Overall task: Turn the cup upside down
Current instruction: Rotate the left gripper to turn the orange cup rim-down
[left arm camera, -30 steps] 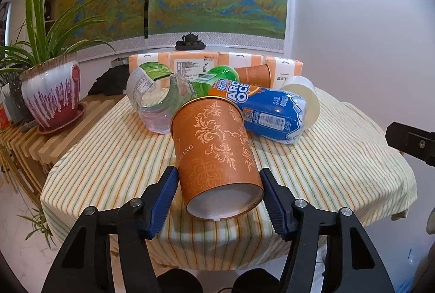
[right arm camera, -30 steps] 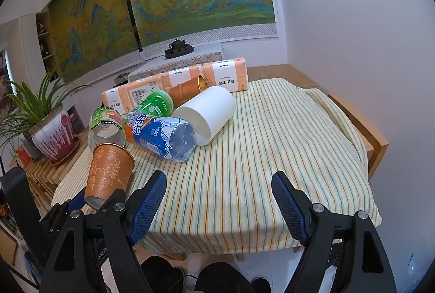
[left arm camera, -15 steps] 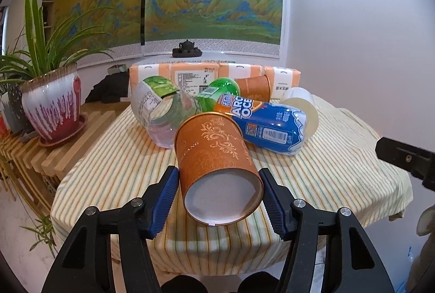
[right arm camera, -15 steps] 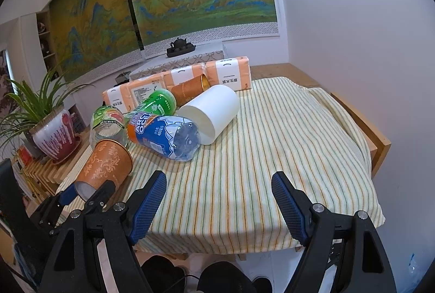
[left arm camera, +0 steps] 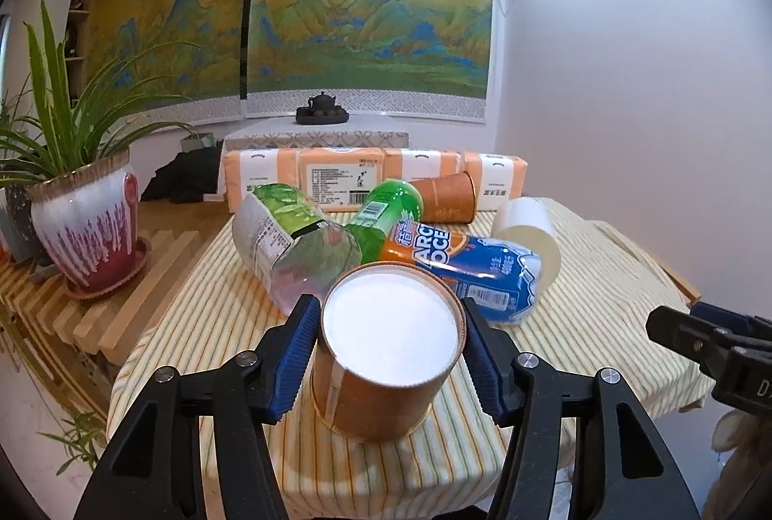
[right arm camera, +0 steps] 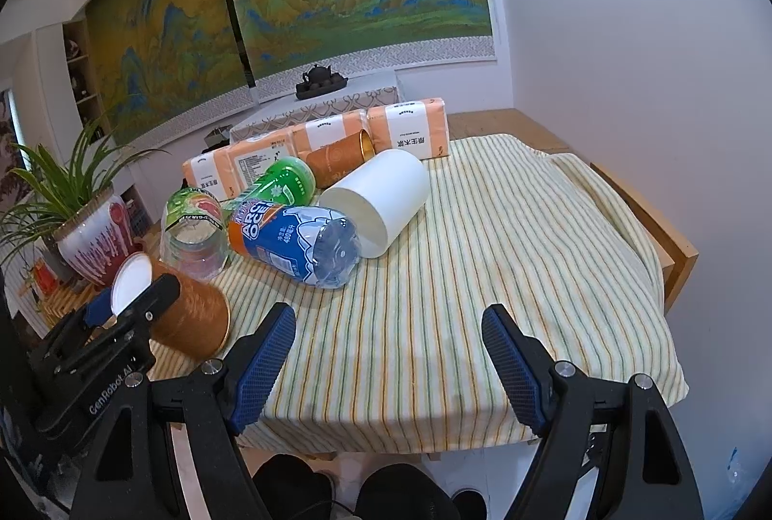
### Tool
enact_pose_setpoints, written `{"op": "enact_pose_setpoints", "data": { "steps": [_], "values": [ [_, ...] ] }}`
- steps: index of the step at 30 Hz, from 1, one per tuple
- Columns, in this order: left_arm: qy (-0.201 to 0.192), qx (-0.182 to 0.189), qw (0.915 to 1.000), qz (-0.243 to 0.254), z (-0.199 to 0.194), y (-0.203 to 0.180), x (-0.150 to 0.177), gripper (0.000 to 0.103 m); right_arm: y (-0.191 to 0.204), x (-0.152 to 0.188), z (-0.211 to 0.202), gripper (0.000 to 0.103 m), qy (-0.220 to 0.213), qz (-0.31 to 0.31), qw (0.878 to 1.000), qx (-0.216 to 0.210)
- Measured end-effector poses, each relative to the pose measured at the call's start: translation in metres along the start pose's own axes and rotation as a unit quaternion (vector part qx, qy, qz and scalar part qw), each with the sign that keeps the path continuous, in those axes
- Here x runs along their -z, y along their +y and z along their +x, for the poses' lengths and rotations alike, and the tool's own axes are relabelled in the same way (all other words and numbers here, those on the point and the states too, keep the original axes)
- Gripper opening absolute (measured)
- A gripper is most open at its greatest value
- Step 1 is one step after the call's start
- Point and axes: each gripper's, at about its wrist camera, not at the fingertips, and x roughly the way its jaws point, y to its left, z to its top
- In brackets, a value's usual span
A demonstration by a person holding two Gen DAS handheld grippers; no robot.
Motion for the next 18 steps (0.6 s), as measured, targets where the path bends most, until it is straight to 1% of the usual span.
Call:
{"op": "enact_pose_setpoints", "data": {
  "steps": [7, 13, 18],
  "values": [
    [0.004, 0.018, 0.9998, -0.006, 0.005, 0.0, -0.006, 0.061, 0.002, -0.001, 0.001, 0.076, -0.003, -0.005, 1.0, 0.006],
    [0.024, 0.031, 0.9992, 0.003, 0.022, -0.007, -0.005, 0.061, 0.004, -0.003, 0.002, 0.076, -0.007, -0.009, 1.0, 0.012],
    [0.034, 0.032, 0.9989, 0.005, 0.029, -0.009, -0.008, 0.061, 0.005, -0.003, 0.001, 0.076, -0.014, -0.014, 1.0, 0.019]
  ]
}}
